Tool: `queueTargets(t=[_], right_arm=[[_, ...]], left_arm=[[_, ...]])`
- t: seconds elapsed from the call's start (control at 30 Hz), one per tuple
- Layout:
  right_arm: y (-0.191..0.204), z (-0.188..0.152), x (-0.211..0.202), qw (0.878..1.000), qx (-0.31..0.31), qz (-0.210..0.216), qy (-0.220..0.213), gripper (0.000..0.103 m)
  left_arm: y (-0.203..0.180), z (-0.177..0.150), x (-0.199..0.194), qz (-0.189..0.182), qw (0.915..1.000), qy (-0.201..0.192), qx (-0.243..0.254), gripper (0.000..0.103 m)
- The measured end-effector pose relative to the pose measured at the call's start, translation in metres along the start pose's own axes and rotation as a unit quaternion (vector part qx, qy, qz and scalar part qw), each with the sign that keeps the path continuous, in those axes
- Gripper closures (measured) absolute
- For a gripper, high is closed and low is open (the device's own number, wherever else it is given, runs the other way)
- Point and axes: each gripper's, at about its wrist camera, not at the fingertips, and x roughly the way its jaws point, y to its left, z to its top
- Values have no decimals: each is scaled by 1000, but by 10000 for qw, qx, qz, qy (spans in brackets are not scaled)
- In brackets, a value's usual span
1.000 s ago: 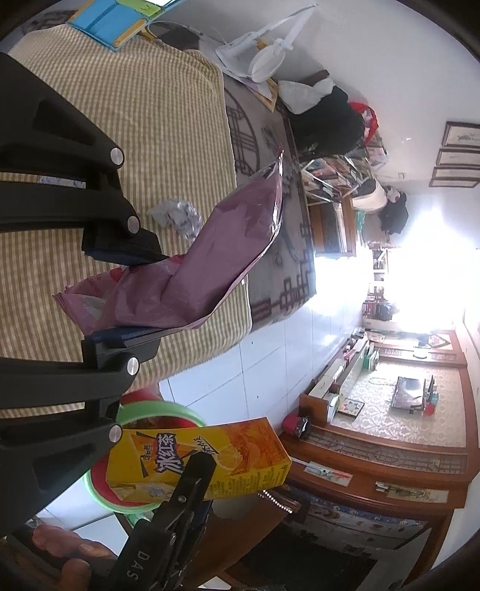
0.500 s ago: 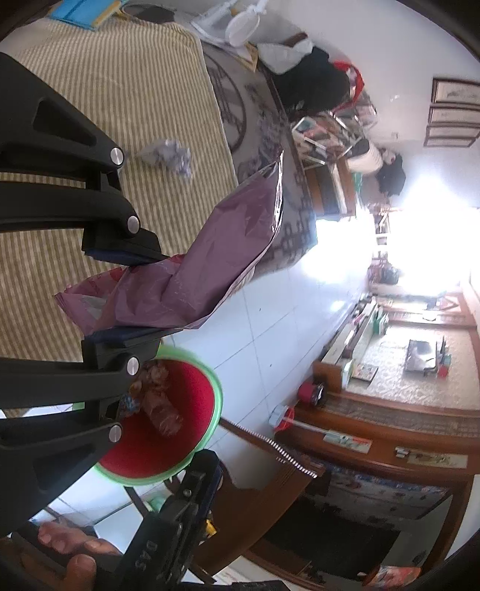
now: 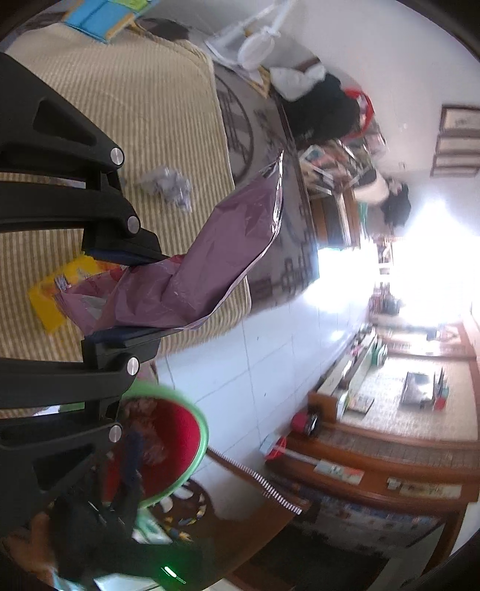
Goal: Collect trash
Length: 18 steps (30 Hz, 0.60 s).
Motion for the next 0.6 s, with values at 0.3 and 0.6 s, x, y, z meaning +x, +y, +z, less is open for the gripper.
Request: queueTargets(t=[0.3,0.6], right_arm=[[66,-6,97,9924,-734,192,973,21],[79,-18,129,9865,-1009,2,1293,45]], left_arm=[[58,-27,-20,651,9958,74,-633,78],[93,-45,-39,982,9902,69,-991,78]])
